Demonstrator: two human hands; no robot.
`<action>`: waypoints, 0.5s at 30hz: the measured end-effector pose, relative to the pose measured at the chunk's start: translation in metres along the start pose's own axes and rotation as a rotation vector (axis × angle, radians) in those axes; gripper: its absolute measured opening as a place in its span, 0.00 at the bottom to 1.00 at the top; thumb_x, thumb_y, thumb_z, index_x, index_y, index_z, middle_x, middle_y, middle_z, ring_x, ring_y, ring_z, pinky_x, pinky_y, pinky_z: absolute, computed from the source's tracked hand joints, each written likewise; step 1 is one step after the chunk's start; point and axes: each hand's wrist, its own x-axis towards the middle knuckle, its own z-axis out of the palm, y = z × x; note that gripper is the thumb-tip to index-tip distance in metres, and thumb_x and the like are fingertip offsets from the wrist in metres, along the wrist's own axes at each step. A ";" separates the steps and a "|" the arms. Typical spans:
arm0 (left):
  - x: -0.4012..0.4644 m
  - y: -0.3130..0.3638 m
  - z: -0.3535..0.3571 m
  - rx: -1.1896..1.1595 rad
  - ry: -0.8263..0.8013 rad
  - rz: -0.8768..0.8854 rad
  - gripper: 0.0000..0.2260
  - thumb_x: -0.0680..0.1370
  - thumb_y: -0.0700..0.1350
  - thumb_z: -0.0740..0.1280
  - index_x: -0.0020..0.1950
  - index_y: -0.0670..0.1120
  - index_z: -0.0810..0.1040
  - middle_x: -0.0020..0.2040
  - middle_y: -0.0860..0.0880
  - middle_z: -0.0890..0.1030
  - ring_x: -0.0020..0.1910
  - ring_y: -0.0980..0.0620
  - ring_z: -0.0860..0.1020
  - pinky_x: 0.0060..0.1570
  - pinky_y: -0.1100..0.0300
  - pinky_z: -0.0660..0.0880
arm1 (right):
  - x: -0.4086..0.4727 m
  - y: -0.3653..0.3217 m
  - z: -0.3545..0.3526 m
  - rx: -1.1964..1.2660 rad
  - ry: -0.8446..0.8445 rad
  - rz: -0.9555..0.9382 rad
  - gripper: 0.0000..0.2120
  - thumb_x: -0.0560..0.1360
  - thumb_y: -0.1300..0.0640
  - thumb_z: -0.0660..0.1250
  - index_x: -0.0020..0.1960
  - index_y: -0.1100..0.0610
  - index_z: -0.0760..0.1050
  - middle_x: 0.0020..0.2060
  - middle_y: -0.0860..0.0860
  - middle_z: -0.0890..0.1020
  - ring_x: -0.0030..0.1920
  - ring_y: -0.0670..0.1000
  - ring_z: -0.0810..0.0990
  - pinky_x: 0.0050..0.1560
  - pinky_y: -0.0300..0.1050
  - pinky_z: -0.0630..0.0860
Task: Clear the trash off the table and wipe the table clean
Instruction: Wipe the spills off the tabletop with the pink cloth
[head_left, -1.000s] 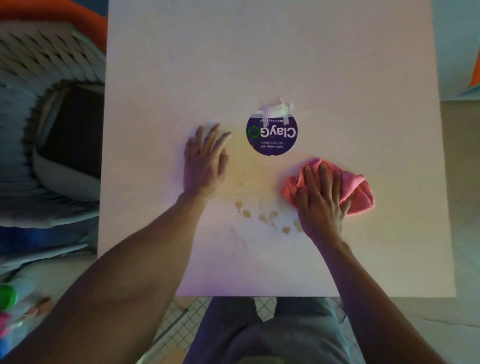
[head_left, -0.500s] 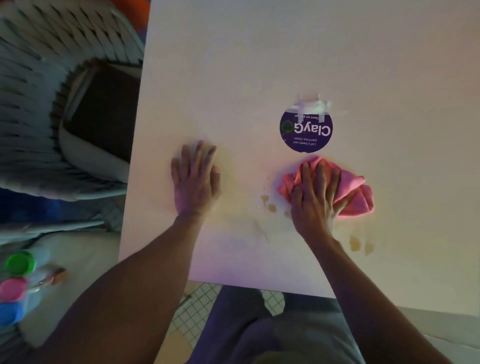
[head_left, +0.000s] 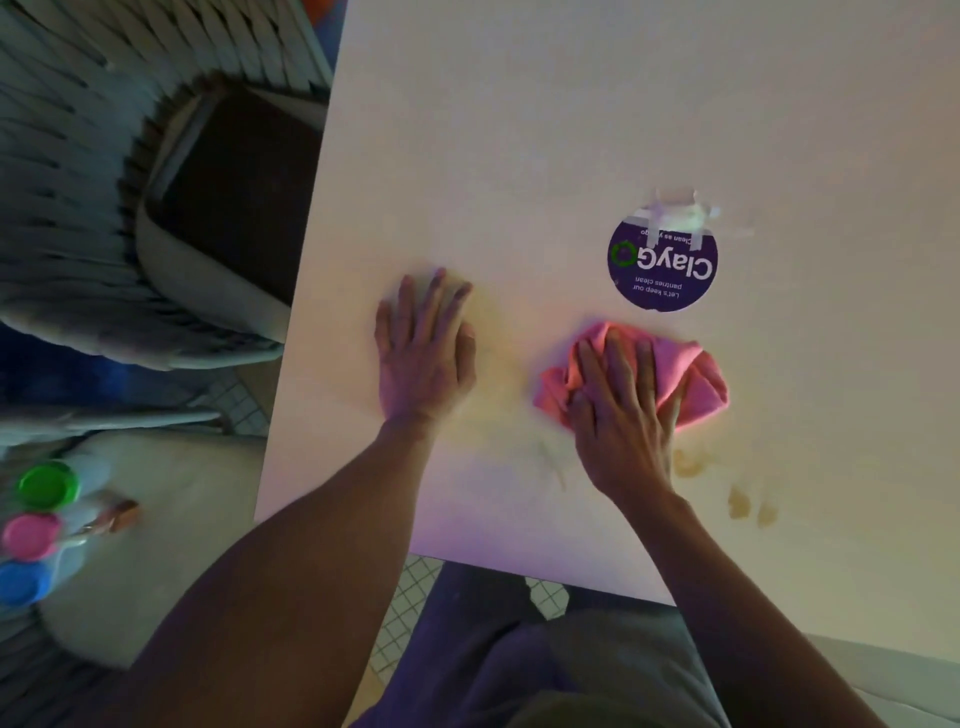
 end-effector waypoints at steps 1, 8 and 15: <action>0.000 0.000 0.000 0.000 0.007 -0.001 0.21 0.83 0.52 0.58 0.77 0.56 0.68 0.80 0.51 0.64 0.79 0.41 0.60 0.76 0.41 0.56 | 0.008 0.001 -0.002 0.004 0.005 0.031 0.26 0.81 0.47 0.51 0.79 0.47 0.59 0.79 0.49 0.59 0.80 0.56 0.51 0.73 0.74 0.48; -0.001 0.001 -0.002 0.000 0.032 0.016 0.21 0.83 0.52 0.56 0.77 0.56 0.69 0.80 0.52 0.64 0.79 0.41 0.60 0.76 0.41 0.56 | 0.095 -0.055 -0.005 0.156 -0.004 0.274 0.28 0.80 0.47 0.48 0.80 0.42 0.51 0.81 0.48 0.52 0.80 0.57 0.46 0.71 0.77 0.45; 0.000 -0.003 -0.001 0.006 0.005 0.012 0.21 0.82 0.52 0.59 0.76 0.55 0.70 0.79 0.51 0.65 0.79 0.41 0.61 0.76 0.41 0.57 | 0.025 -0.070 0.010 -0.001 -0.008 -0.147 0.26 0.81 0.47 0.52 0.79 0.46 0.59 0.79 0.49 0.59 0.80 0.58 0.51 0.73 0.74 0.45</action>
